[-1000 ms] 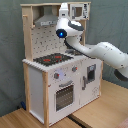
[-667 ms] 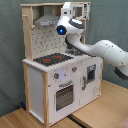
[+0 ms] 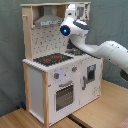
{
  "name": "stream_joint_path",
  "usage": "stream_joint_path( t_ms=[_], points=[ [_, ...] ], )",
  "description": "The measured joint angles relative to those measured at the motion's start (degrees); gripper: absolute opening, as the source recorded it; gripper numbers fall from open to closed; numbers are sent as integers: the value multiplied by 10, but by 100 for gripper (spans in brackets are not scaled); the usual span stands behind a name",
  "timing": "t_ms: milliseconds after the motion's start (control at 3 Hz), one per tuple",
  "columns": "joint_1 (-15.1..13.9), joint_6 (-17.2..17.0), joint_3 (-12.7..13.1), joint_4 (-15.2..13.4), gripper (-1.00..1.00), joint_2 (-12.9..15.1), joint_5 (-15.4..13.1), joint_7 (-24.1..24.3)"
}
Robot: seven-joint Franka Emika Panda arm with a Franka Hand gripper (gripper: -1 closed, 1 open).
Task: Play with the kitchen
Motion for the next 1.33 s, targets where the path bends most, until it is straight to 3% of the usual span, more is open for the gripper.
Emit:
stream_joint_path(
  t_ms=[333, 1333],
  points=[
    [37, 6, -20, -41, -100, 2, 0, -15],
    [124, 87, -63, -165, -100, 13, 0, -57]
  ],
)
